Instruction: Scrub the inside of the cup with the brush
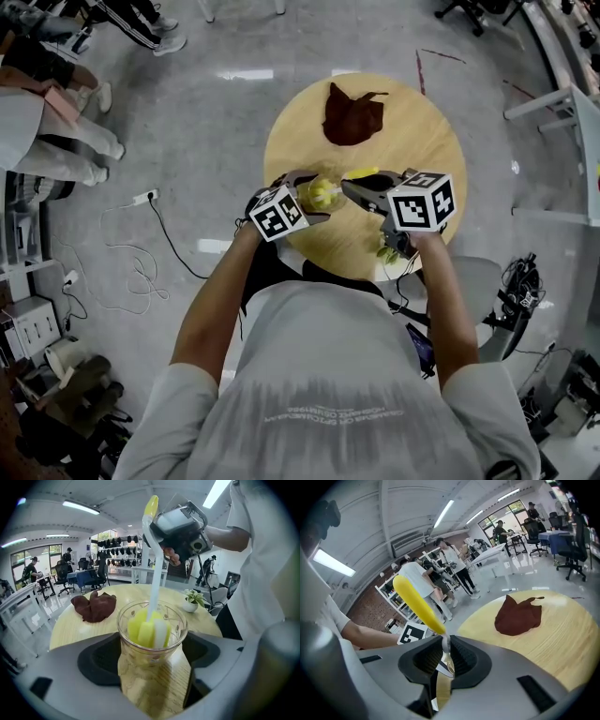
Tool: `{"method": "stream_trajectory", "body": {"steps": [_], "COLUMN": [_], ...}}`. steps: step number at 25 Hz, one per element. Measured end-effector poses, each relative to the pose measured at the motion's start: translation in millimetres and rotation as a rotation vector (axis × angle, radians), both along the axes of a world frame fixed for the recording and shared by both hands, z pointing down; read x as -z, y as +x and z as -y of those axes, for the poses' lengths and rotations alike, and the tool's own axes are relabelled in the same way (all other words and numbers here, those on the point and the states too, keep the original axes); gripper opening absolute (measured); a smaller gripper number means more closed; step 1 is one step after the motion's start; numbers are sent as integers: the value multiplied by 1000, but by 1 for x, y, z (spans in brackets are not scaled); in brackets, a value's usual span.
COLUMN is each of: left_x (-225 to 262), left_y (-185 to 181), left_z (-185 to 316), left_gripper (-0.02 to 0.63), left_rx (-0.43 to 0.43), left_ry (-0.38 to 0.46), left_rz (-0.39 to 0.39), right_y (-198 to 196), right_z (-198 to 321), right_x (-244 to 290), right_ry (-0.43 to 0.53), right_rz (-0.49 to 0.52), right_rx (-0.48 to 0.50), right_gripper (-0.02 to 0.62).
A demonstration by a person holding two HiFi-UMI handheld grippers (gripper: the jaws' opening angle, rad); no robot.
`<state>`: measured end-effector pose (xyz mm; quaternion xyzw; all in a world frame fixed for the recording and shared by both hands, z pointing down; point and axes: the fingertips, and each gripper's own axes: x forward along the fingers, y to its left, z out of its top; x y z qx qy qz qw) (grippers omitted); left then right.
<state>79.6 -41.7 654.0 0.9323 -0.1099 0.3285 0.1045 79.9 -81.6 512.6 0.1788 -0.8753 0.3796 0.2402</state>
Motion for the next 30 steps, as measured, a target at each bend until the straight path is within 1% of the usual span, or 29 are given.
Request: {"method": "stream_trajectory", "body": {"steps": [7,10,16,21,30], "left_x": [-1,-2,-1,-1,-1], "left_y": [1,-1,0,1,1], "left_z": [0,-1,-1,-2,-1], "left_gripper": [405,405,405,405,405], "left_rx": [15,17,22,29,32], "left_ry": [-4,-3,-3,-3,-6], "left_rz": [2,1,0,-6,-8], "right_y": [1,4,15,14,3], "right_z": [-6,-15,-12,-16,-18], "right_x": [7,20,48,63,54], "right_ry": [30,38,65,108,80], "right_rz": [-36,-27,4,-1,-16], "right_rx": [91,126,137,201,288], "right_gripper": [75,75,74,72,75]}}
